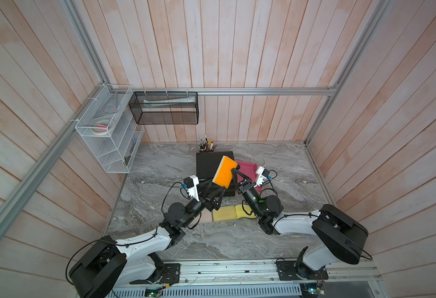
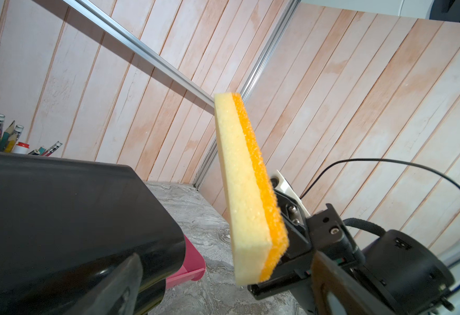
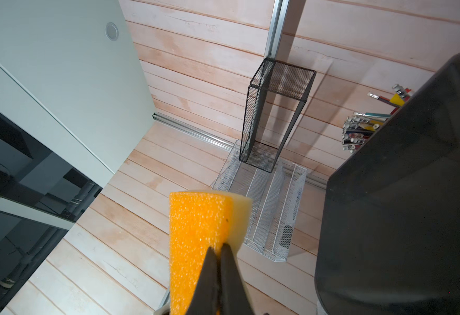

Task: Take the sponge out of the drawer
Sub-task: Pick up the sponge from the drawer.

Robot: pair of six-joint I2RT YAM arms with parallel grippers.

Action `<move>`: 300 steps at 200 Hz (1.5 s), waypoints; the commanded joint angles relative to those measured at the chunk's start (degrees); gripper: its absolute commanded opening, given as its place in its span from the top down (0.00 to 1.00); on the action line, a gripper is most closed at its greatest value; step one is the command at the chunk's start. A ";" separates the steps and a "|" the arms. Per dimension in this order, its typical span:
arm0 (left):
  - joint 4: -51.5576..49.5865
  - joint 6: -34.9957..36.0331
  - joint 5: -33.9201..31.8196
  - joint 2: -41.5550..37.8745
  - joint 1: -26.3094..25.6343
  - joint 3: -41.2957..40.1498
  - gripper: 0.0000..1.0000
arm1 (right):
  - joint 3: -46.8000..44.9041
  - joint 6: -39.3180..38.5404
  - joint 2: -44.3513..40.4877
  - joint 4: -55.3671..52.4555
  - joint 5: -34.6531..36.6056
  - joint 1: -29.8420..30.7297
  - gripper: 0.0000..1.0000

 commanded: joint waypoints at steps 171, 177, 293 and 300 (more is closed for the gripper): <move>13.80 0.33 -2.58 4.50 -0.13 -0.87 0.36 | 5.64 4.25 5.15 8.06 -5.22 1.75 1.00; 13.83 0.24 -2.57 4.59 -0.13 -0.90 0.38 | 5.78 4.33 5.31 8.18 -5.24 1.83 1.00; 19.58 -0.98 -3.49 4.52 1.10 -3.67 1.00 | 7.49 3.01 5.99 3.84 -4.73 3.15 1.00; 20.06 -1.01 -3.88 4.48 1.18 -3.94 1.00 | 7.51 3.11 6.31 3.84 -4.88 3.15 1.00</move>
